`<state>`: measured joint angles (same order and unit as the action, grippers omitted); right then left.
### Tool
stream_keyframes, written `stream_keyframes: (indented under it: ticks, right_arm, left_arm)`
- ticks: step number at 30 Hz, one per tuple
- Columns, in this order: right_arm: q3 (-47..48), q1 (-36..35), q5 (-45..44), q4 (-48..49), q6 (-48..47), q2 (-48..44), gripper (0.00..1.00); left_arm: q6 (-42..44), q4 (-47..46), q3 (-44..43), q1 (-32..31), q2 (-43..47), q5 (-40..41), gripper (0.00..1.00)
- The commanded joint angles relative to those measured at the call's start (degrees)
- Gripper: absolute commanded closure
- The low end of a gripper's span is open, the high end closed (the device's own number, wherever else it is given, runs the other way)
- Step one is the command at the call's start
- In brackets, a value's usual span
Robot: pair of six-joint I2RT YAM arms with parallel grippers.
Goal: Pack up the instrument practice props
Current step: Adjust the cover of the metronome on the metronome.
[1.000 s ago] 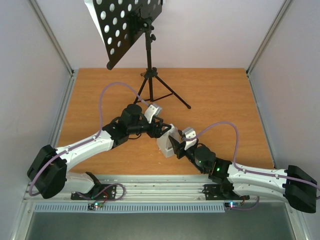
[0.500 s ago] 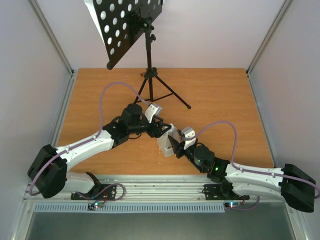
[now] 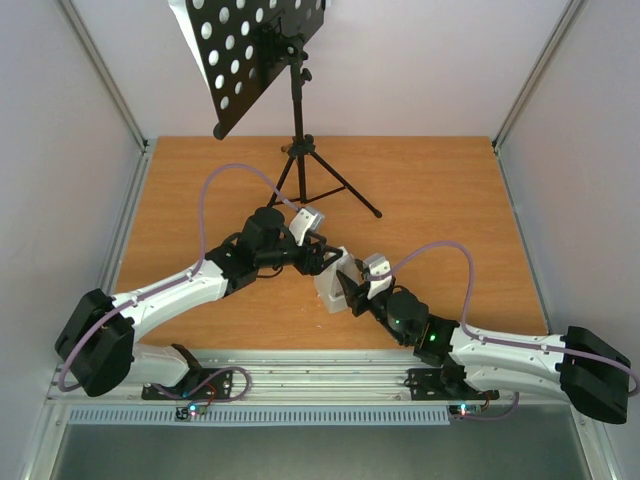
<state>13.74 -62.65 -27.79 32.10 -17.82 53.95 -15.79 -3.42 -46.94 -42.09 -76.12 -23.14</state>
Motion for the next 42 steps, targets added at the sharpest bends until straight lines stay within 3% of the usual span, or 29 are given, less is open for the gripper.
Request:
stream_keyframes:
  ticks: [1,12,42]
  right_arm:
    - [1.75,0.12,-0.45,-3.4,1.33,-1.8,0.53]
    - [1.89,-0.85,-0.51,-6.21,1.3,-6.46,0.54]
    - [3.38,-4.59,-7.78,0.49,1.54,-0.92,0.55]
  left_arm:
    - [1.49,2.39,-0.7,-0.33,-1.4,0.02,0.33]
    - [1.47,2.12,-0.57,-0.28,-1.53,-0.02,0.33]
    - [1.11,1.67,-0.79,-0.4,-2.05,-0.07,0.33]
